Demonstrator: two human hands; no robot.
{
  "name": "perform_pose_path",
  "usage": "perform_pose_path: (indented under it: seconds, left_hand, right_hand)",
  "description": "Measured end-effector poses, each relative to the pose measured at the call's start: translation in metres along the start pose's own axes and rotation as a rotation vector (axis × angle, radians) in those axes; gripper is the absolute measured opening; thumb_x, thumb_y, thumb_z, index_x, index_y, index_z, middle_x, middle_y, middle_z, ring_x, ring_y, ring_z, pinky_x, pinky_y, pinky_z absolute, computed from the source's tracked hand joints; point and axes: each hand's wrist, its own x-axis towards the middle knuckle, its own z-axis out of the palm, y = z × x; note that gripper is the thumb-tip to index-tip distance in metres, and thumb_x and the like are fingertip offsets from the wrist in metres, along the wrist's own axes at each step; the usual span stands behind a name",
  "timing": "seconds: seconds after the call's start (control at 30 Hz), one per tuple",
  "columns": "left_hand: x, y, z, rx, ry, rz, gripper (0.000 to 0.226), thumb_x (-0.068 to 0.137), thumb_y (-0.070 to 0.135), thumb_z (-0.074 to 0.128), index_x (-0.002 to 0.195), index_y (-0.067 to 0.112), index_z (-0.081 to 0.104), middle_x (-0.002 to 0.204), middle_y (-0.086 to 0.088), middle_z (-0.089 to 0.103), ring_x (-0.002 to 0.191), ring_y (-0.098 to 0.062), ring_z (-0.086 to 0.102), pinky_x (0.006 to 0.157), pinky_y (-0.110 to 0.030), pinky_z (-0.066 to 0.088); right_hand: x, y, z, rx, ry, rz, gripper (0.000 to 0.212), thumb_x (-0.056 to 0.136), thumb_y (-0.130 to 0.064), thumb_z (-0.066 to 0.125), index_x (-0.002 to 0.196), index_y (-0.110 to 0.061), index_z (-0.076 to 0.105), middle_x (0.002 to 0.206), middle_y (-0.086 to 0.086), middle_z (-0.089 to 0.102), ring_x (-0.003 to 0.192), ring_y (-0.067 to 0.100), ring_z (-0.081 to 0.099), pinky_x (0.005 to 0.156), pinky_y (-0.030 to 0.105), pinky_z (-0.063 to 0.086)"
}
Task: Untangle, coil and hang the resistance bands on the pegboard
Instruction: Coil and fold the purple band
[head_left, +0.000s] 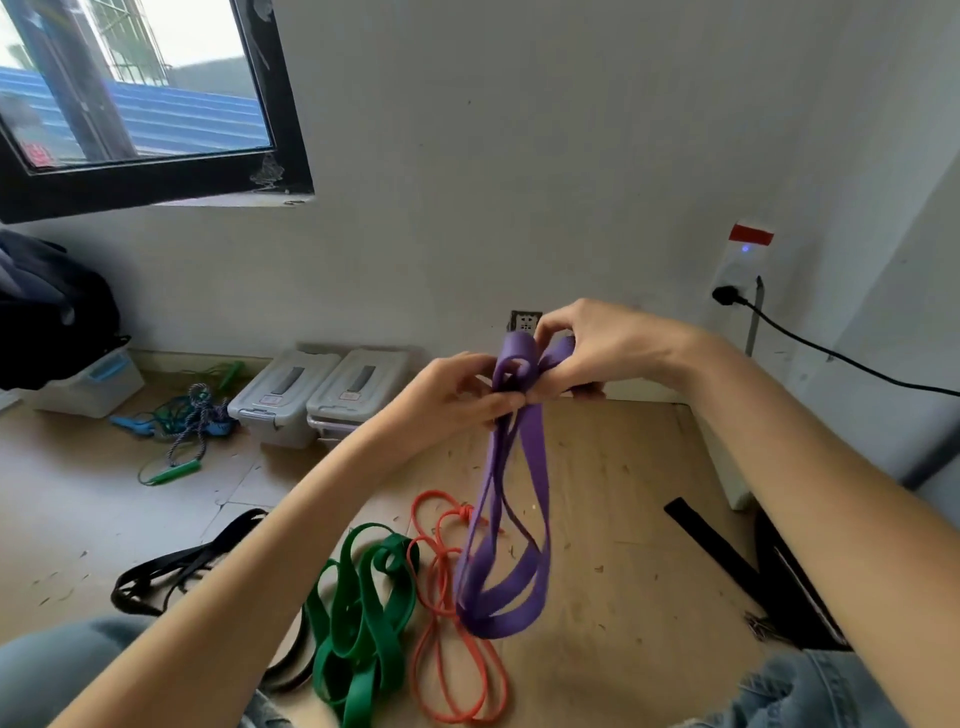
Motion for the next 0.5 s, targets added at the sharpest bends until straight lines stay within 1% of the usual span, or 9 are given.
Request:
perform_pose_path:
  seconds: [0.07, 0.1, 0.2, 0.27, 0.3, 0.33, 0.4, 0.43, 0.5]
  left_hand:
    - [-0.001, 0.002, 0.005, 0.030, -0.009, 0.005, 0.021, 0.083, 0.012, 0.067, 0.101, 0.001, 0.063, 0.094, -0.019, 0.064, 0.085, -0.034, 0.064, 0.081, -0.047, 0.051]
    - [-0.002, 0.003, 0.007, 0.034, -0.006, 0.003, 0.023, 0.082, 0.011, 0.067, 0.101, -0.001, 0.063, 0.095, -0.023, 0.063, 0.086, -0.036, 0.064, 0.080, -0.047, 0.051]
    - [-0.002, 0.004, 0.008, -0.009, 0.050, -0.020, 0.019, 0.079, 0.008, 0.071, 0.097, 0.004, 0.064, 0.093, -0.026, 0.065, 0.084, -0.039, 0.063, 0.079, -0.048, 0.051]
    - [-0.003, 0.003, 0.007, 0.000, 0.095, -0.038, 0.017, 0.076, 0.006, 0.073, 0.090, 0.006, 0.064, 0.085, -0.021, 0.066, 0.073, -0.027, 0.061, 0.075, -0.046, 0.052]
    - [-0.003, 0.002, 0.007, 0.012, 0.115, -0.044, 0.015, 0.074, 0.006, 0.074, 0.086, 0.007, 0.064, 0.080, -0.017, 0.065, 0.070, -0.021, 0.059, 0.073, -0.045, 0.052]
    - [-0.003, 0.001, 0.007, 0.028, 0.133, -0.046, 0.015, 0.074, 0.006, 0.075, 0.083, 0.006, 0.064, 0.077, -0.015, 0.065, 0.069, -0.019, 0.058, 0.071, -0.045, 0.052]
    - [-0.002, 0.001, 0.003, 0.051, 0.164, -0.031, 0.020, 0.071, 0.013, 0.076, 0.085, 0.004, 0.066, 0.079, -0.020, 0.066, 0.070, -0.023, 0.058, 0.073, -0.048, 0.051]
    - [-0.002, 0.000, -0.001, 0.064, 0.184, -0.021, 0.021, 0.069, 0.017, 0.075, 0.086, 0.006, 0.067, 0.081, -0.022, 0.067, 0.071, -0.026, 0.059, 0.075, -0.048, 0.051]
    - [-0.001, -0.001, -0.012, 0.075, 0.206, -0.012, 0.015, 0.072, 0.015, 0.077, 0.084, 0.019, 0.068, 0.083, -0.019, 0.069, 0.074, -0.033, 0.064, 0.080, -0.050, 0.052]
  right_hand:
    - [-0.003, 0.002, -0.001, 0.083, -0.040, -0.020, 0.027, 0.069, -0.006, 0.076, 0.093, -0.008, 0.063, 0.050, -0.012, 0.059, 0.048, 0.005, 0.056, 0.046, 0.016, 0.044]
    - [-0.004, 0.003, -0.001, 0.113, -0.054, -0.032, 0.030, 0.070, -0.002, 0.075, 0.096, -0.007, 0.062, 0.051, -0.011, 0.060, 0.049, 0.005, 0.058, 0.048, 0.015, 0.046]
    - [-0.002, 0.007, 0.004, 0.198, -0.002, -0.052, 0.042, 0.068, -0.002, 0.077, 0.103, -0.009, 0.057, 0.069, -0.002, 0.066, 0.058, 0.007, 0.064, 0.056, 0.022, 0.054]
    - [0.000, 0.009, 0.010, 0.223, 0.068, -0.064, 0.040, 0.064, -0.007, 0.082, 0.097, -0.009, 0.059, 0.080, 0.004, 0.064, 0.067, 0.013, 0.066, 0.065, 0.030, 0.058]
    - [0.001, 0.010, 0.014, 0.244, 0.086, -0.077, 0.035, 0.063, -0.008, 0.083, 0.090, -0.010, 0.060, 0.079, 0.004, 0.064, 0.069, 0.015, 0.065, 0.067, 0.032, 0.058]
    - [0.002, 0.011, 0.018, 0.284, 0.096, -0.090, 0.030, 0.064, -0.007, 0.083, 0.083, -0.012, 0.060, 0.074, 0.001, 0.065, 0.068, 0.014, 0.066, 0.066, 0.031, 0.058]
    - [0.002, 0.012, 0.020, 0.350, 0.115, -0.100, 0.025, 0.065, -0.010, 0.082, 0.079, -0.013, 0.062, 0.063, -0.006, 0.065, 0.061, 0.009, 0.066, 0.055, 0.023, 0.054]
    - [0.001, 0.013, 0.018, 0.323, 0.127, -0.098, 0.024, 0.066, -0.016, 0.082, 0.080, -0.013, 0.063, 0.059, -0.008, 0.064, 0.056, 0.008, 0.064, 0.050, 0.020, 0.051]
    - [-0.004, 0.013, 0.013, 0.212, 0.146, -0.095, 0.033, 0.063, -0.035, 0.080, 0.081, -0.013, 0.064, 0.056, -0.005, 0.063, 0.047, 0.009, 0.059, 0.044, 0.017, 0.045]
